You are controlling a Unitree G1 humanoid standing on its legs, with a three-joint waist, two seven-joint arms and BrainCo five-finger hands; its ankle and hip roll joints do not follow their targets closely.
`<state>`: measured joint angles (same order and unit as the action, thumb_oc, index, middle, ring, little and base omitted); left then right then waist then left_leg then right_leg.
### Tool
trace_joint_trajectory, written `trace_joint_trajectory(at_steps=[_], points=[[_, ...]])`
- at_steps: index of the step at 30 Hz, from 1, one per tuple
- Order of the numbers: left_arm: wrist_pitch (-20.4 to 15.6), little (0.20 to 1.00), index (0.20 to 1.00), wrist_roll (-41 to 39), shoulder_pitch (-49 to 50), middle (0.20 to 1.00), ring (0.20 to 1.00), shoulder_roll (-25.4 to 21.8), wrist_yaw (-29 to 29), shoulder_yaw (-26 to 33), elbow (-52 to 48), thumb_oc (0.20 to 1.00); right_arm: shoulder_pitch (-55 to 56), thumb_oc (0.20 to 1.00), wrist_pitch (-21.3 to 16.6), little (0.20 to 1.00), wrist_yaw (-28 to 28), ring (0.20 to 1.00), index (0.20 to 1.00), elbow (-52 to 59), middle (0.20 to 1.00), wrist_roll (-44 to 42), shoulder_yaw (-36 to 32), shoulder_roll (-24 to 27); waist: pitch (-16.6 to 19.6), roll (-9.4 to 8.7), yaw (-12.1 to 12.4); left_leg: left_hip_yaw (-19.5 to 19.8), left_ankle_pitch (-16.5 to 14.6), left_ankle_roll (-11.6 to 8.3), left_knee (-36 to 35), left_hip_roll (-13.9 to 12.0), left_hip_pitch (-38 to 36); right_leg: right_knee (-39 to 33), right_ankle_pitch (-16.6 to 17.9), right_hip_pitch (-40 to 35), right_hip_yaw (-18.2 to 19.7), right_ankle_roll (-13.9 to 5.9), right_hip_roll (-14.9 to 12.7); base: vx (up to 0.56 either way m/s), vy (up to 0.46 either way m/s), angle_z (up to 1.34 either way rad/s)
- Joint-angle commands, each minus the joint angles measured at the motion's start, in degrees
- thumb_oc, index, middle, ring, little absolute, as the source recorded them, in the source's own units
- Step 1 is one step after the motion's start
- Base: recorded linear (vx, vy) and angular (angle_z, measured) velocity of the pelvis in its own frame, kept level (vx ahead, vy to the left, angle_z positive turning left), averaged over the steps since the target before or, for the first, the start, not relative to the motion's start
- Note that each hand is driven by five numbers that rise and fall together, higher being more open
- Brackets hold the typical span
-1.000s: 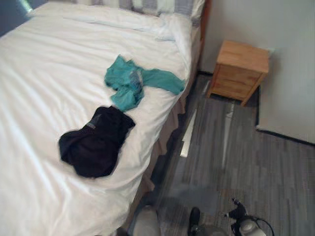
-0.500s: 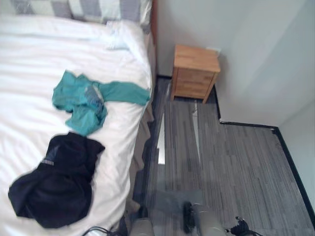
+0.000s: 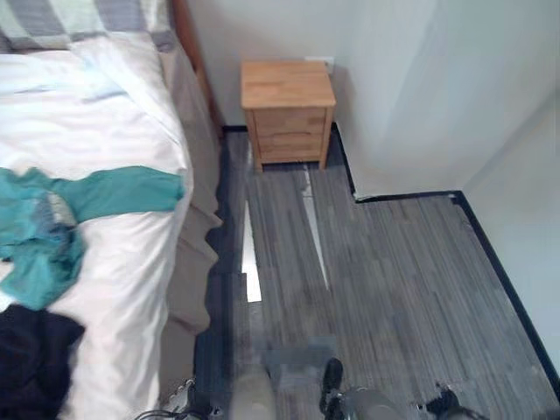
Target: Tidy up the quilt and then pick up the clothes from the bed and put them into the laundry hamper.
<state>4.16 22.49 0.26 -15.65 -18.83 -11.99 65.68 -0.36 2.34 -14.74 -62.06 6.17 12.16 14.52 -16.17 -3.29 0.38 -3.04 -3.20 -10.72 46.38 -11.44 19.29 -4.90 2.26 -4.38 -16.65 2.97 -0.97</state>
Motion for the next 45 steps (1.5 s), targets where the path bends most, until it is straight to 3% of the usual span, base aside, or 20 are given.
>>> trace_joint_trajectory(at_steps=[1, 5, 9, 11, 13, 15, 20, 22, 25, 30, 31, 33, 35, 37, 38, 40, 41, 42, 44, 45], points=[[0.67, 1.0, 1.0, -2.05, -1.41, 1.0, 1.0, -1.79, -3.45, -1.34, -2.45, 1.0, 0.62, 1.0, -0.87, 1.0, 0.01, 1.0, 1.0, 3.28, 1.0, 0.89, 1.84, 1.08, -1.87, 0.7, 3.39, -4.53, -1.27, 5.45, -31.92, 5.01, -10.62, 0.07, -8.42, -1.98, 1.21, -9.4, -3.23, 0.57, 0.277, -0.57], [1.2, 1.0, 1.0, -0.14, -2.18, 1.0, 1.0, -1.27, -2.57, -2.68, -2.95, 1.0, 0.68, 1.0, -0.8, 1.0, -1.13, 1.0, 1.0, 3.44, 1.0, 1.72, 1.72, 0.77, -0.96, 1.46, 3.94, -12.22, 5.58, 4.71, -47.07, 2.53, -7.11, 0.51, -13.05, -7.31, -0.62, -9.22, -2.35, 0.45, 0.197, -0.04], [1.54, 1.0, 1.0, -0.56, -1.34, 1.0, 1.0, -0.86, -1.84, -2.5, -2.33, 1.0, 0.38, 1.0, -0.61, 1.0, -0.96, 1.0, 1.0, 1.97, 1.0, 2.38, 1.49, -0.15, 0.65, 1.11, 5.13, -10.56, 8.14, 6.64, -49.11, 4.27, -9.97, 8.04, -15.12, -7.3, 0.63, -9.97, -2.07, 0.49, 0.26, 0.18], [2.51, 1.0, 1.0, -0.51, -1.42, 1.0, 1.0, -1.56, -1.42, -2.71, -1.71, 1.0, -0.8, 1.0, 0.21, 1.0, -0.9, 1.0, 1.0, 2.53, 1.0, 3.47, 1.29, -1.24, -0.88, 0.63, 4.61, -10.85, 4.82, 9.78, -48.16, 5.56, -14.75, 34.19, -8.87, 2.08, -0.28, -15.03, -7.81, 0.49, 0.358, -0.47], [2.68, 1.0, 1.0, 0.06, -1.69, 1.0, 1.0, -2.1, -1.74, -3.35, -2.0, 1.0, -1.4, 1.0, 0.18, 1.0, -1.44, 1.0, 1.0, 3.89, 1.0, 3.4, 0.65, -1.17, -2.2, 1.65, 3.01, -11.55, 3.26, 10.9, -48.72, 5.35, -18.53, 48.41, -4.33, 8.3, -0.8, -15.55, -11.69, 0.3, 0.278, 0.02], [2.66, 1.0, 1.0, 0.28, -2.03, 1.0, 1.0, -2.48, -2.11, -3.91, -1.96, 1.0, -2.28, 1.0, -0.02, 1.0, -1.18, 1.0, 1.0, 5.4, 1.0, 3.01, 0.27, -0.98, -2.65, 2.62, 1.75, -10.77, 1.97, 10.95, -50.27, 5.82, -22.15, 49.45, -5.88, 11.75, -3.18, -14.4, -12.85, 0.47, 0.187, 0.51], [2.12, 1.0, 1.0, 0.98, -2.91, 1.0, 1.0, -2.78, -2.1, -4.3, -3.4, 1.0, -3.61, 1.0, 0.07, 1.0, -1.25, 1.0, 1.0, 7.0, 1.0, 2.75, 0.45, -0.45, -2.6, 2.76, 1.03, -8.22, -0.8, 9.27, -49.91, 6.27, -24.82, 26.06, -7.54, 12.42, -5.59, -13.24, -13.38, 0.41, -0.054, 0.37], [1.77, 1.0, 1.0, 2.24, -3.95, 1.0, 1.0, -2.47, -2.61, -4.07, -2.87, 1.0, -4.2, 1.0, 0.44, 1.0, -1.71, 1.0, 1.0, 6.94, 1.0, 2.64, 0.19, -0.35, -1.58, 2.94, 0.84, -3.38, -3.53, 7.55, -51.07, 6.26, -27.47, 6.18, -3.04, 13.48, 4.05, -15.17, -14.96, 0.57, -0.215, 0.95], [0.69, 1.0, 1.0, 2.53, -4.79, 1.0, 1.0, -2.24, -2.69, -4.92, -1.35, 1.0, -4.1, 1.0, 0.64, 1.0, -1.78, 1.0, 1.0, 6.01, 1.0, 3.52, 0.41, -0.01, -0.23, 2.63, 1.39, 1.27, -6.23, 6.25, -51.04, 5.09, -30.03, 1.52, 0.27, 13.63, 7.64, -17.32, -17.42, 0.66, -0.251, 1.08], [0.35, 1.0, 1.0, 0.23, -2.54, 1.0, 1.0, -1.96, -4.1, -3.27, -0.38, 1.0, -5.91, 1.0, 0.35, 1.0, -0.58, 1.0, 1.0, 6.43, 1.0, 6.99, 3.2, 0.14, 1.74, 2.03, 3.32, 4.67, -6.63, 3.7, -42.54, 0.93, -28.35, 3.33, 0.85, 9.27, 1.68, -17.55, -16.11, 0.49, -0.347, 1.25], [0.17, 1.0, 1.0, -1.44, -2.8, 1.0, 1.0, -1.29, -4.72, -2.65, -1.28, 1.0, -6.19, 1.0, -0.06, 1.0, -1.32, 1.0, 1.0, 8.18, 1.0, 5.5, 2.39, 1.55, 0.67, 2.17, 4.21, 2.09, -3.29, 2.61, -32.62, -0.4, -21.38, 1.94, 0.1, 5.08, -3.17, -16.18, -16.68, 0.11, -0.262, 0.97], [0.16, 1.0, 1.0, -2.1, -2.91, 1.0, 1.0, -0.73, -4.95, -2.47, -1.93, 1.0, -6.61, 1.0, -0.21, 1.0, -1.92, 1.0, 1.0, 8.67, 1.0, 4.42, 1.35, 2.32, 0.51, 1.91, 3.67, -2.1, -2.06, 3.13, -28.24, -1.56, -17.09, 0.73, -0.41, 2.68, -7.27, -15.53, -17.28, 0.09, -0.213, 1.18], [0.12, 1.0, 1.0, -2.74, -1.77, 1.0, 1.0, -0.28, -4.5, -2.2, -4.85, 1.0, -7.04, 1.0, -0.32, 1.0, -3.49, 1.0, 1.0, 11.92, 1.0, 1.04, -1.91, 4.16, 1.67, 2.04, 3.73, -18.93, -5.18, 4.8, -25.9, -3.85, -13.61, -0.1, -4.1, -1.96, -14.52, -14.38, -16.21, 0.17, -0.241, 2.22], [0.18, 1.0, 1.0, -2.74, -1.04, 1.0, 1.0, -0.26, -4.2, -1.89, -5.35, 1.0, -6.69, 1.0, -0.53, 1.0, -4.38, 1.0, 1.0, 14.48, 1.0, -0.08, -3.82, 5.0, 2.69, 2.19, 3.65, -22.84, -5.95, 5.86, -27.13, -1.8, -12.57, -0.1, -4.72, -2.64, -16.36, -14.13, -15.73, 0.17, -0.128, 1.5], [0.38, 1.0, 1.0, -2.29, -0.1, 1.0, 1.0, -0.12, -3.72, -1.39, -5.27, 1.0, -5.6, 1.0, -0.86, 1.0, -6.09, 1.0, 1.0, 18.13, 1.0, -0.61, -6.89, 6.68, 3.58, 2.98, 3.14, -31.33, -2.99, 6.25, -31.07, -1.94, -12.11, 0.63, -5.94, -4.42, -20.24, -13.42, -14.2, 0.3, 0.019, 1.37], [0.54, 1.0, 1.0, -1.56, 2.16, 1.0, 1.0, -0.39, -1.9, -1.63, -4.91, 1.0, -4.68, 1.0, -1.14, 1.0, -8.08, 1.0, 1.0, 23.11, 1.0, 1.02, -9.99, 9.54, 4.26, 2.68, 4.06, -28.92, -2.55, 8.29, -37.82, 2.22, -15.88, 11.72, -5.67, -4.95, -24.82, -13.85, -16.66, 0.35, 0.193, 2.93], [1.28, 1.0, 1.0, -0.7, 2.3, 1.0, 1.0, -0.98, -1.16, -1.61, -3.86, 1.0, -5.0, 1.0, -0.61, 1.0, -9.47, 1.0, 1.0, 27.63, 1.0, 2.91, -12.07, 11.31, 3.26, 3.76, 2.22, -27.61, -3.04, 9.81, -43.02, 3.3, -19.15, 25.47, -3.75, -1.32, -24.59, -15.33, -21.39, 0.28, 0.26, 3.2], [1.95, 1.0, 1.0, -0.49, 2.43, 1.0, 1.0, -1.84, -1.79, -1.42, -2.72, 1.0, -6.84, 1.0, -0.33, 1.0, -11.13, 1.0, 1.0, 31.3, 1.0, 4.5, -12.77, 13.02, 1.67, 3.96, 0.45, -25.25, -2.88, 10.49, -46.51, 3.9, -21.61, 35.72, -2.99, 4.93, -17.8, -16.24, -23.15, 0.24, 0.184, 1.55], [1.95, 1.0, 1.0, -0.65, 2.23, 1.0, 1.0, -1.98, -2.09, -1.42, -2.64, 1.0, -8.15, 1.0, 0.29, 1.0, -12.7, 1.0, 1.0, 34.43, 1.0, 5.84, -13.64, 14.9, 0.67, 3.47, -0.24, -21.74, -2.33, 9.86, -48.25, 4.03, -22.92, 32.78, -6.8, 10.43, -8.82, -16.1, -19.66, 0.13, -0.064, 1.71], [1.94, 1.0, 1.0, -0.64, 2.17, 1.0, 1.0, -1.94, -2.09, -1.42, -2.6, 1.0, -8.13, 1.0, 0.38, 1.0, -12.7, 1.0, 1.0, 34.54, 1.0, 5.9, -13.68, 14.91, 0.63, 3.59, -0.18, -21.79, -2.31, 9.75, -48.27, 3.84, -22.97, 32.53, -6.81, 10.3, -8.84, -15.99, -19.4, 0.11, -0.191, 1.58]])
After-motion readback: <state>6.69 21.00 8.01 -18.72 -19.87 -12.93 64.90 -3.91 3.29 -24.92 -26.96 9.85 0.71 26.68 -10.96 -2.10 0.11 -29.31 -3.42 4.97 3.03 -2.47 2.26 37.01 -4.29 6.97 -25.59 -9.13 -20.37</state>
